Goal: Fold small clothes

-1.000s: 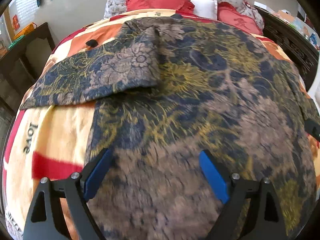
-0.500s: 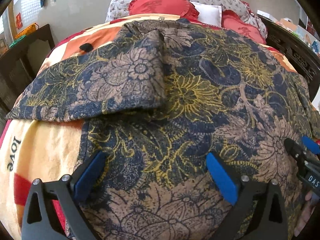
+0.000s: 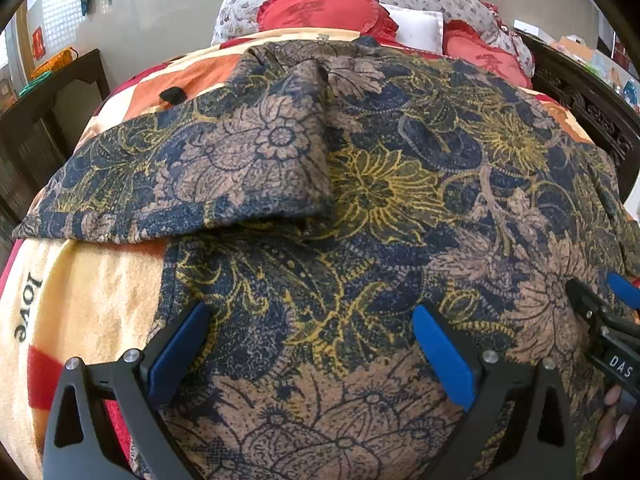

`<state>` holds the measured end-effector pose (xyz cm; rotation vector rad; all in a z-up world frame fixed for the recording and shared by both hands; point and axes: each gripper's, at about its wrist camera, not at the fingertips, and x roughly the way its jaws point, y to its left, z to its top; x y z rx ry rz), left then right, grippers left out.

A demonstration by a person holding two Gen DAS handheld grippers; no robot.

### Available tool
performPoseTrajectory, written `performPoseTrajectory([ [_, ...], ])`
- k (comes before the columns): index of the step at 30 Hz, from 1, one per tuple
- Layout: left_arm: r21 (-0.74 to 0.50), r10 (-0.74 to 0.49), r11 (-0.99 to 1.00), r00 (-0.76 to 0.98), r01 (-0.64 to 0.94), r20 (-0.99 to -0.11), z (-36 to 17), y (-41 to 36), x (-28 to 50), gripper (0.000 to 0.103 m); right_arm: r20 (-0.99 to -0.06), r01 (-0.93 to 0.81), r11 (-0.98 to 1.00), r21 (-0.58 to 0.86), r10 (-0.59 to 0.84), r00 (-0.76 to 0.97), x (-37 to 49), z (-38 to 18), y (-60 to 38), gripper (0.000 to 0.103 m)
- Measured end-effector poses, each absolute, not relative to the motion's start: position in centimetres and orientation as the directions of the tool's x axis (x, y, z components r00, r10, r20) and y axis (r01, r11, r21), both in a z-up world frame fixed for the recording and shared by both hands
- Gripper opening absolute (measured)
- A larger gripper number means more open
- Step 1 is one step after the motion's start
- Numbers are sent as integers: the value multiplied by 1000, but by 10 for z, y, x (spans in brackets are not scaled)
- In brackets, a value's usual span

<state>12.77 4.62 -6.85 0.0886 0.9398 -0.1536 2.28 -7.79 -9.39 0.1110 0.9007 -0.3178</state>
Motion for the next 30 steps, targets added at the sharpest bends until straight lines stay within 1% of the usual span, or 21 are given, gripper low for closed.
performPoseTrajectory([
  [5,-32,-123,985,553,171,-824,-61,54,126,102,-782,318,947,-37,-226,581,20,-94,-78,103],
  [6,-56,-136,986,546,160,-827,-52,60,123,102,-781,319,947,-38,-227,581,21,-94,-78,103],
  [8,-138,-199,979,570,149,-797,-28,78,113,102,-780,319,947,-39,-228,582,20,-94,-78,103],
  [10,-178,-233,972,590,151,-773,-6,96,108,102,-780,319,947,-39,-228,583,20,-93,-78,103],
  [14,-345,-375,924,572,166,-730,32,162,120,103,-780,319,947,-37,-227,583,20,-93,-78,103],
  [17,-427,-393,899,603,95,-694,47,227,138,103,-780,319,947,-39,-228,583,20,-94,-78,103],
  [20,-553,-438,834,612,2,-658,38,293,158,103,-780,319,947,-39,-229,583,20,-94,-78,103],
  [21,-644,-481,762,612,-62,-628,25,322,165,103,-780,320,947,-39,-229,583,20,-94,-78,103],
  [23,-772,-554,621,619,-139,-557,1,358,174,102,-779,319,947,-40,-230,583,20,-94,-78,103],
  [25,-824,-577,534,631,-189,-519,-18,377,180,102,-779,320,947,-41,-230,583,20,-94,-78,103],
  [27,-850,-591,485,639,-206,-492,-32,384,183,102,-779,320,947,-42,-231,583,20,-93,-78,103],
  [30,-863,-597,448,641,-232,-482,-44,384,190,102,-779,320,947,-39,-229,584,20,-93,-78,103],
])
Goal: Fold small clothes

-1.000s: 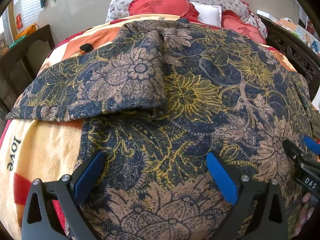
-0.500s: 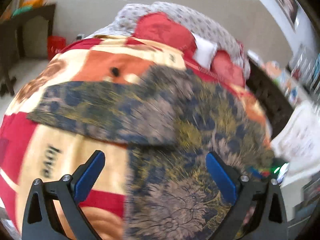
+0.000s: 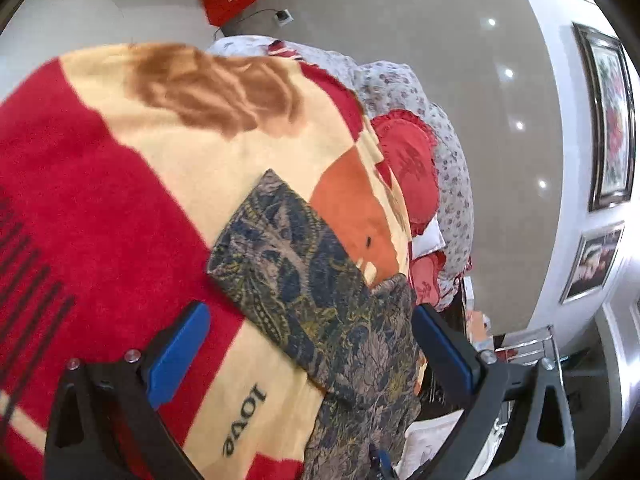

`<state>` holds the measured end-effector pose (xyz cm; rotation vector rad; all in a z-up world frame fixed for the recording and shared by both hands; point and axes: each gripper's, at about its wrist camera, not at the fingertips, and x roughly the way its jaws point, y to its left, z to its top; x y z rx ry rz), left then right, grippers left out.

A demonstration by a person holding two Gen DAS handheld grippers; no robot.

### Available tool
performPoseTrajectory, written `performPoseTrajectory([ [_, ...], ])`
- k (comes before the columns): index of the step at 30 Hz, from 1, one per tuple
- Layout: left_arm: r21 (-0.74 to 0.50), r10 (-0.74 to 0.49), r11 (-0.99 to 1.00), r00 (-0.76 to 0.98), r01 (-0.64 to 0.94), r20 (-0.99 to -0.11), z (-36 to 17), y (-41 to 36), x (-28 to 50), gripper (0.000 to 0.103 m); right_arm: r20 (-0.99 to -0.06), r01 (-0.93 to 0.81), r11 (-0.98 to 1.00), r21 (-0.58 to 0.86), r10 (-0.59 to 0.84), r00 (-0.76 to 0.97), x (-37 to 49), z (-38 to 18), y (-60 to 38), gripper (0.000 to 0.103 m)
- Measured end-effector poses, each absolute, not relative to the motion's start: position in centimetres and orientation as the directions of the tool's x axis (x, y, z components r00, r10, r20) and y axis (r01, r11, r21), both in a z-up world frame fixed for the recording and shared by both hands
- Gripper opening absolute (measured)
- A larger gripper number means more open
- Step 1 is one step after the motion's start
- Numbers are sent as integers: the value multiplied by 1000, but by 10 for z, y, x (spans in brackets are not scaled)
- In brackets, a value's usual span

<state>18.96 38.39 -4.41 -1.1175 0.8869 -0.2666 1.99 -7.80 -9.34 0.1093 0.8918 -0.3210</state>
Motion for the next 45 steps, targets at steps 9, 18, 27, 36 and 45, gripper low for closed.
performPoseTrajectory([
  [9,-858,-582,451,648,-246,-491,-60,383,217,101,-777,321,946,-44,-235,584,20,-94,-78,103],
  [18,-731,-477,615,599,-296,-644,-60,379,219,30,-775,323,945,-47,-239,585,22,-94,-78,103],
  [27,-512,-118,809,773,-290,-624,51,400,188,7,-774,324,945,-48,-240,586,21,-95,-78,103],
  [36,-419,70,855,870,-304,-488,116,394,162,7,-774,324,945,-47,-239,586,21,-94,-77,103],
  [45,-349,17,923,922,-163,-386,186,362,179,7,-774,324,945,-41,-235,588,22,-94,-78,103],
])
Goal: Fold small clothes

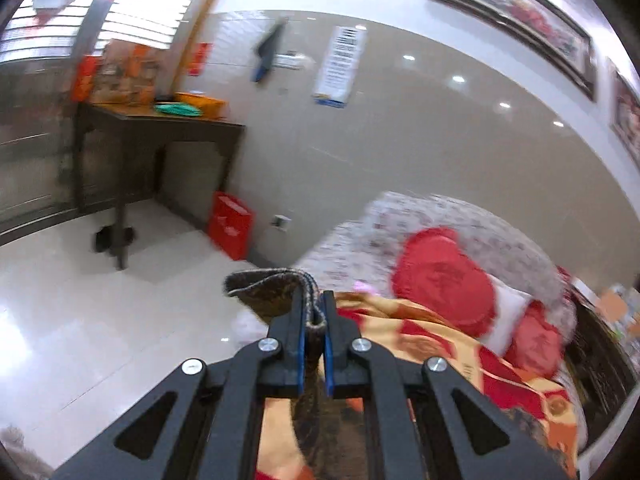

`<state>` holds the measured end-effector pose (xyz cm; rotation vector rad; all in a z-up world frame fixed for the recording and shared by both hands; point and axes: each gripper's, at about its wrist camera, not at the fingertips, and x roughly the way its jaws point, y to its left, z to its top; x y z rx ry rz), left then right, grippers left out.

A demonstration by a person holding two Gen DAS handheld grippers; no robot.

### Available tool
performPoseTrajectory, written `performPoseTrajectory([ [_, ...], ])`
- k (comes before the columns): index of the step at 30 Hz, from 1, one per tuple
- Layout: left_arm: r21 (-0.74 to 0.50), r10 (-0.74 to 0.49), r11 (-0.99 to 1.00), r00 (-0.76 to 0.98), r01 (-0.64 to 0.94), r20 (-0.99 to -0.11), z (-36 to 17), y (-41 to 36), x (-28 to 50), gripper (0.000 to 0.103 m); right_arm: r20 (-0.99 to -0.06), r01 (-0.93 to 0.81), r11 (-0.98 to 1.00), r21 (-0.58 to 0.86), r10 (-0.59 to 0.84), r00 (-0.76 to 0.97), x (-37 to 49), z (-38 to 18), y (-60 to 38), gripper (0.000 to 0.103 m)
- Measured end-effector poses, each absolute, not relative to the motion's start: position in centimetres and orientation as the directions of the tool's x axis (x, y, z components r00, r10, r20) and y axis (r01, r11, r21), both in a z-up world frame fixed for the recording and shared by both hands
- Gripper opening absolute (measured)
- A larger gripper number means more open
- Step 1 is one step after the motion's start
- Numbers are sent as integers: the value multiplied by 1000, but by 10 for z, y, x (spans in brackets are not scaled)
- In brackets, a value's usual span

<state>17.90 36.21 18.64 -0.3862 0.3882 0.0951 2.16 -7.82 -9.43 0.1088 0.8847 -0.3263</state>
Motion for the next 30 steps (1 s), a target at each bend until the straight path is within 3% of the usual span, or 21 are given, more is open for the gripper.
performPoseTrajectory([
  [5,-411,-293,902,889,134,-352,196,272,187,7,-785,326,945,-17,-215,581,21,-96,-82,103],
  [8,-456,-503,829,789,324,-353,177,182,187,7,-787,331,943,-21,-220,576,21,-96,-82,103],
  [12,-464,-599,791,661,399,-453,111,84,179,7,-784,333,942,-37,-234,575,21,-94,-79,103],
  [16,-404,-538,843,523,356,-661,5,18,179,11,-798,317,948,30,-168,578,13,-89,-88,103],
  [18,-412,-531,845,441,341,-723,-33,3,176,13,-801,294,955,43,-143,581,7,-84,-91,103],
  [20,-417,-539,838,416,352,-732,-46,-4,164,33,-786,260,963,73,-105,610,0,-74,-94,97],
  [23,-398,-568,815,440,422,-696,-33,5,132,55,-733,175,969,175,10,680,-1,-54,-99,96],
  [27,-213,-433,887,575,410,-694,-27,38,96,60,-692,48,938,343,218,688,40,-48,-98,94],
  [30,-143,-330,932,614,334,-717,-39,60,85,60,-671,-28,884,468,375,640,85,-59,-89,83],
])
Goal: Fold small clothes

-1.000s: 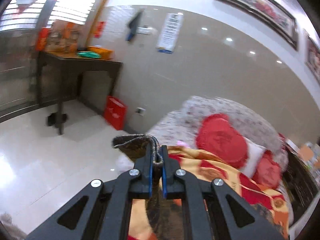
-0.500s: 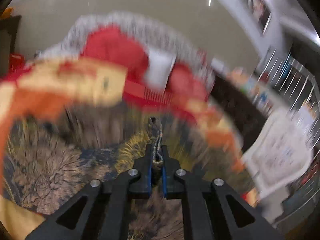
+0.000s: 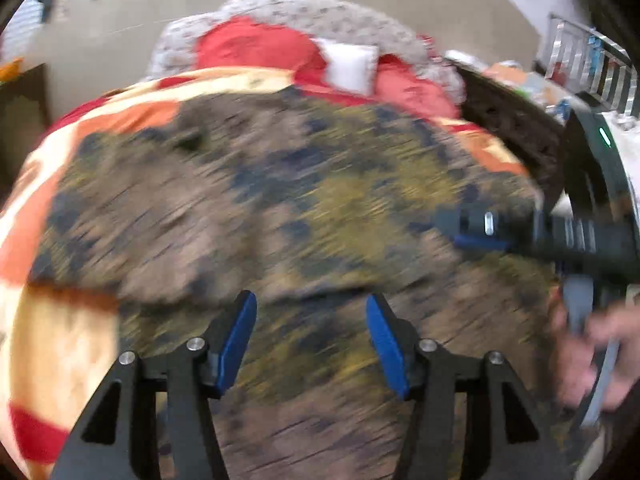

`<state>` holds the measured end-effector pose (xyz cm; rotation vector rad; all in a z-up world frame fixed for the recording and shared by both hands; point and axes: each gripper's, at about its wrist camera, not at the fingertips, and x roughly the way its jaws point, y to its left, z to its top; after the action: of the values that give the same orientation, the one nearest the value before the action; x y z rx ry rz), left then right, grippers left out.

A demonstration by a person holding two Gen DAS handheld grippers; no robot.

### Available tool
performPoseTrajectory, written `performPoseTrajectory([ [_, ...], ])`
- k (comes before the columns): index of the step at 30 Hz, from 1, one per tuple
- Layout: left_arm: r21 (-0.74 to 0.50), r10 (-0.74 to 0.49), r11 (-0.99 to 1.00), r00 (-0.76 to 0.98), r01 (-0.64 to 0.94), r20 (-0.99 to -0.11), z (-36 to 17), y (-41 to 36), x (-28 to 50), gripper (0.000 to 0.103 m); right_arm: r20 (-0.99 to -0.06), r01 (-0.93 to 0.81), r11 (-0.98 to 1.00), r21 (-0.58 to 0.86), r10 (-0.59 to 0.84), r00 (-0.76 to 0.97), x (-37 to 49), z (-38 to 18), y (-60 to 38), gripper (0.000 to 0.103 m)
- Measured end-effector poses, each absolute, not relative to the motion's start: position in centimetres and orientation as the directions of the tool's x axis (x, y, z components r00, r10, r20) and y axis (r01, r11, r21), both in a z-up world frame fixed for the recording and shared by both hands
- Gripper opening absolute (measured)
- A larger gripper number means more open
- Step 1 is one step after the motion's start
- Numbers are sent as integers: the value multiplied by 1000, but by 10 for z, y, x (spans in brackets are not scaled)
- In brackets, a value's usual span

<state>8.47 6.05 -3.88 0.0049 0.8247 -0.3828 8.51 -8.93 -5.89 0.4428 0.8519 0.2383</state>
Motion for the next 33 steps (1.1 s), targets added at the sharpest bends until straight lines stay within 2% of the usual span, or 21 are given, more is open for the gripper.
performPoseTrajectory([
  [2,-179,-321,942,596,286,-736,-54,77,81,60,-681,-47,858,512,438,587,111,-75,-83,77],
  [4,-213,-327,944,619,252,-714,-54,90,82,61,-721,-13,885,466,388,574,121,-86,-80,64],
  [7,-204,-302,952,614,227,-729,-54,94,84,61,-642,-42,806,590,500,581,127,-92,-81,64],
  [11,-176,-277,959,619,220,-735,-56,86,88,61,-602,-54,763,645,550,580,135,-97,-79,61],
  [13,-176,-276,960,619,219,-735,-57,86,87,61,-590,-27,744,668,552,589,133,-97,-83,48],
  [14,-175,-274,960,619,218,-736,-58,87,86,61,-599,-13,751,660,536,595,136,-97,-86,27],
  [15,-171,-272,961,619,219,-737,-57,87,85,61,-606,1,762,648,515,606,133,-93,-89,22],
  [20,-160,-263,963,620,217,-740,-59,79,93,61,-629,26,832,554,398,667,110,-58,-128,21],
  [22,-155,-258,964,620,217,-741,-59,78,92,61,-671,76,865,496,327,665,101,-53,-154,21],
  [27,-140,-246,966,622,216,-743,-59,76,92,61,-744,202,878,433,222,630,74,-57,-231,21],
  [33,-138,-245,967,622,216,-744,-59,76,92,61,-775,252,898,362,139,616,59,-62,-250,21],
])
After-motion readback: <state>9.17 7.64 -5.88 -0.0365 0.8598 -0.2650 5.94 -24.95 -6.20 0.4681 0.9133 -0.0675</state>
